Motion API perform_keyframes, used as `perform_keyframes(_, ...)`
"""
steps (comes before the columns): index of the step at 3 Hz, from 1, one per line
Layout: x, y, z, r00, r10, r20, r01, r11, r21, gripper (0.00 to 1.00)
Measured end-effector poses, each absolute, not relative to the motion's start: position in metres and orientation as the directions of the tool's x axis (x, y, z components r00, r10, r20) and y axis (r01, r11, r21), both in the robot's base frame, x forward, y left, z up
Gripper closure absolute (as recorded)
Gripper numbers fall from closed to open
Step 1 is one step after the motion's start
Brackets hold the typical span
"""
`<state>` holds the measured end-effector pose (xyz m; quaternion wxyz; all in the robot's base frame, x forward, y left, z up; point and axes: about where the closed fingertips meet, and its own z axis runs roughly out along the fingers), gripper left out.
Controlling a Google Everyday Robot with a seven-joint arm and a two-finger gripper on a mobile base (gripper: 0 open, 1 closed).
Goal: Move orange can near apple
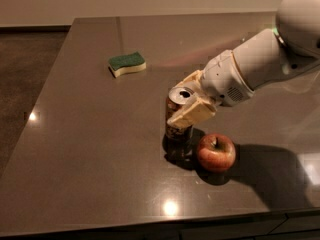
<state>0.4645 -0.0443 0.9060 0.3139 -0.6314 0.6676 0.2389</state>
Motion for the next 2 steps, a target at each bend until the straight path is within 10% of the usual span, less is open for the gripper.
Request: perform_keyframes(2,0.4665,-0.0524,0.9052,-0.017,-0.69,-0.723,-0.991,0.108,-0.08,0.0)
